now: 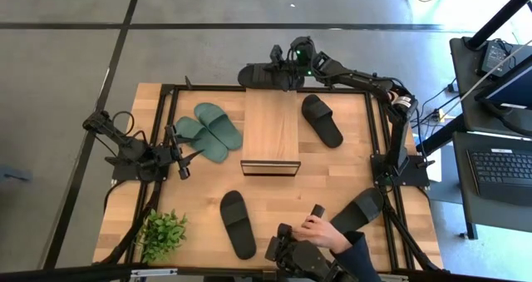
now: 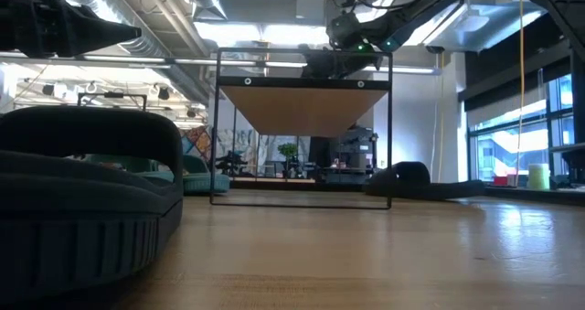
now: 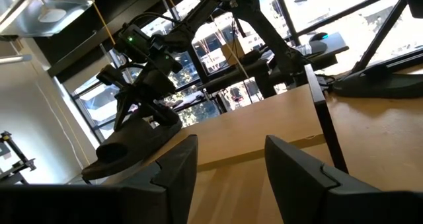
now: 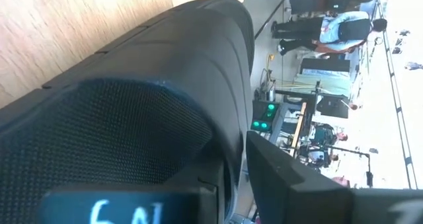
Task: Pick and place slides into the shelf
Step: Put the black slide on the shelf
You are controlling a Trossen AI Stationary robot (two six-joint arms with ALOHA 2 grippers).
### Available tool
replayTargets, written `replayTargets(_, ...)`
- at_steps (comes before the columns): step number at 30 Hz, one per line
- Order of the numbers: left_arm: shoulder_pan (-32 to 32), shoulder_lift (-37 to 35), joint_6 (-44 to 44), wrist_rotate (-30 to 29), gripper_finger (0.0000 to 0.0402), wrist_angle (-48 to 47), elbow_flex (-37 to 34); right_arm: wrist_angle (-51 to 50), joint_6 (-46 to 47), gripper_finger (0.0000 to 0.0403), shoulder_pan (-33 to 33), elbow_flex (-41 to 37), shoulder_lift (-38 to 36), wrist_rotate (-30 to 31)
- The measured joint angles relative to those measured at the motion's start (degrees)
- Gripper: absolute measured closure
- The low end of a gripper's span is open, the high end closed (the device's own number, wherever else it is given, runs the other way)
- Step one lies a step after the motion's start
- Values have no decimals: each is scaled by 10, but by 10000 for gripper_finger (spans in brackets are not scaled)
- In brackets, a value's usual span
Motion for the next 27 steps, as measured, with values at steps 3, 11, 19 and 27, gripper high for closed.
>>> replayTargets(3, 0, 0, 0, 0, 233, 0, 0, 0, 4, 343, 0, 0, 0, 0)
replayTargets(11, 0, 0, 0, 0, 233, 0, 0, 13, 47, 341, -1, -1, 1, 1)
replayTargets(19, 0, 0, 0, 0, 233, 0, 0, 15, 47, 291, 0, -1, 1, 21)
replayTargets(27, 0, 0, 0, 0, 233, 0, 0, 16, 60, 252, 0, -1, 1, 24)
